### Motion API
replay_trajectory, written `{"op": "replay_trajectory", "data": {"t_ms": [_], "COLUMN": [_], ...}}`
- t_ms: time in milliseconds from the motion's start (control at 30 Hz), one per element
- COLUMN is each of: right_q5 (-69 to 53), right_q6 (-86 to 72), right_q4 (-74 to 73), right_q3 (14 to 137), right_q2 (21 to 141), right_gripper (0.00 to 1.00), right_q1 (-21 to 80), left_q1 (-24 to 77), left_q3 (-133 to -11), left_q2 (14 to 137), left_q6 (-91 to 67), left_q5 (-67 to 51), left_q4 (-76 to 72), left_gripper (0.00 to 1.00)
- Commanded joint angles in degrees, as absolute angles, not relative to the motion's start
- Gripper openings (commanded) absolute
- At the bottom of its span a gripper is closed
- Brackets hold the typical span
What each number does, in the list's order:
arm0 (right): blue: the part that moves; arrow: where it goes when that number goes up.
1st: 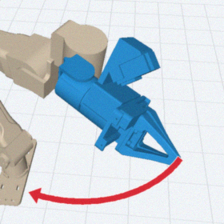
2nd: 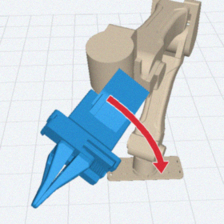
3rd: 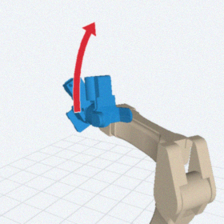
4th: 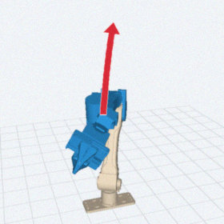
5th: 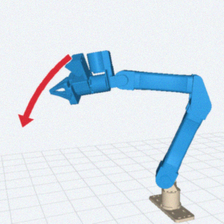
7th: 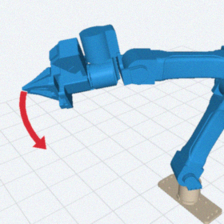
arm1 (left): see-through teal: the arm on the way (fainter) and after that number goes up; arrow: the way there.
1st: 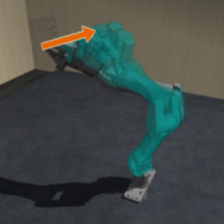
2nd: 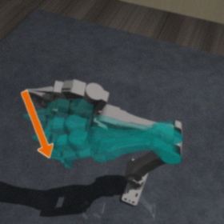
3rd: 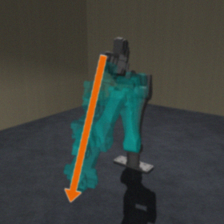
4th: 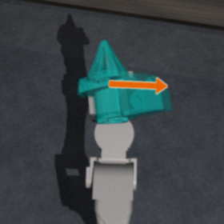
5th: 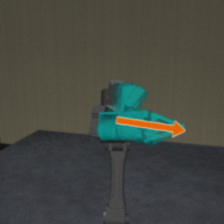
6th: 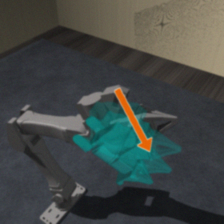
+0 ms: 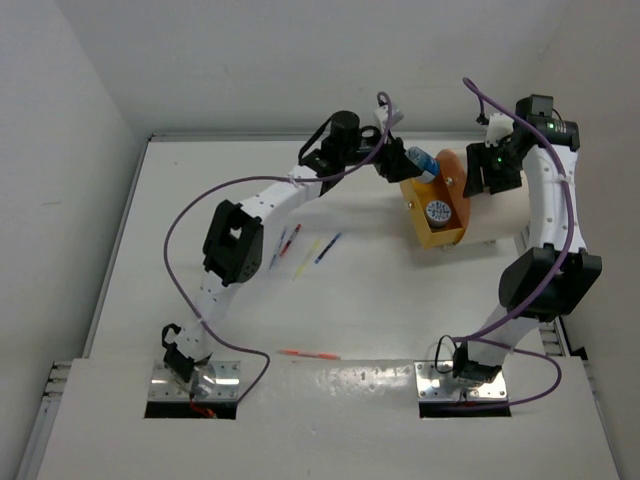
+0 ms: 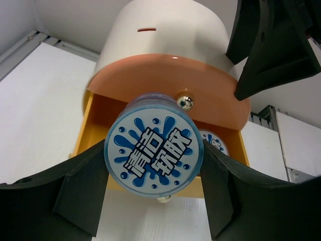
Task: Sort the stationery into containers
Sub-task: Place the stationery in the drawer.
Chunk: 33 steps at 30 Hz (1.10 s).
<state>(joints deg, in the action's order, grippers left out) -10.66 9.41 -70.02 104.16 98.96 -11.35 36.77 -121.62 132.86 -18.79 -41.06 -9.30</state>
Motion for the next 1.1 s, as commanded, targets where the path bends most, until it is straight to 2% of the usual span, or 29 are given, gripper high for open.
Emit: {"op": "replay_trajectory", "data": {"t_ms": [0, 600, 967, 1067], "right_q5": [-11.3, -11.2, -11.6, -11.5], "right_q6": [9.0, 9.2, 9.2, 9.2], "right_q4": [-82.1, -81.6, -81.2, -81.1], "right_q3": [99.9, 99.4, 98.5, 98.4], "right_q2": [102.6, 102.2, 102.1, 102.0], "right_gripper": [0.55, 0.55, 0.55, 0.55], "right_q1": [-10.1, -10.1, -10.1, -10.1], "left_q1": [38.0, 40.2, 43.9, 44.0], "left_q3": [-126.7, -133.2, -134.6, -135.7], "left_q2": [132.7, 136.3, 135.1, 135.5], "left_q6": [-19.1, -6.7, 4.2, 4.5], "left_q5": [-40.8, -31.2, -22.2, -20.8], "left_q4": [-15.8, -1.4, 7.0, 8.3], "left_gripper": [0.15, 0.13, 0.18, 0.25]}}
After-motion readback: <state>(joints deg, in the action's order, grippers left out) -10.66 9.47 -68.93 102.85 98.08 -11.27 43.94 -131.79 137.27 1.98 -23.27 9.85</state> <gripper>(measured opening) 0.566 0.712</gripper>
